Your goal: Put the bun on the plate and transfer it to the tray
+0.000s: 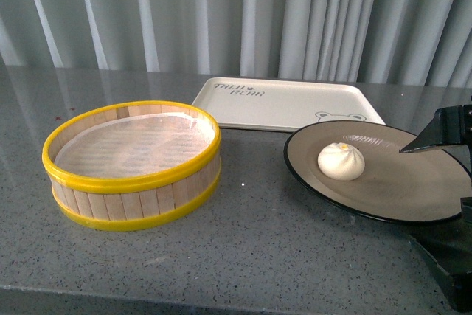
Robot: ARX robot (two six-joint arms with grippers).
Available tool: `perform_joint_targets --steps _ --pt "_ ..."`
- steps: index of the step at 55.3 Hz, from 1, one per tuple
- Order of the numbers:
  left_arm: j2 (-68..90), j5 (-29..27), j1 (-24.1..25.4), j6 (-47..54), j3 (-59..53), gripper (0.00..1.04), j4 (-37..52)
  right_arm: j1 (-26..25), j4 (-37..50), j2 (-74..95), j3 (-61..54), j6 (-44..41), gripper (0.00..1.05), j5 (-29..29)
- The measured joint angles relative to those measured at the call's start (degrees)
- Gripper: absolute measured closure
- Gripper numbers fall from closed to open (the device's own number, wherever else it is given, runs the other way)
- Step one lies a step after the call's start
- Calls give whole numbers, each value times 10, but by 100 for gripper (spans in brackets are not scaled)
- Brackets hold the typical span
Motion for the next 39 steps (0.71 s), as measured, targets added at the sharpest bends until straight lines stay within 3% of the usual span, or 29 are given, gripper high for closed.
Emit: perform_joint_targets --steps 23,28,34,39 --pt "0 0 0 0 0 7 0 -9 16 43 28 0 10 -16" --pt "0 0 0 0 0 7 0 -4 25 51 30 3 31 -20" --pt "0 0 0 0 0 7 0 -1 47 59 29 9 46 -22" --pt "0 0 0 0 0 7 0 -1 75 73 18 21 66 -29"
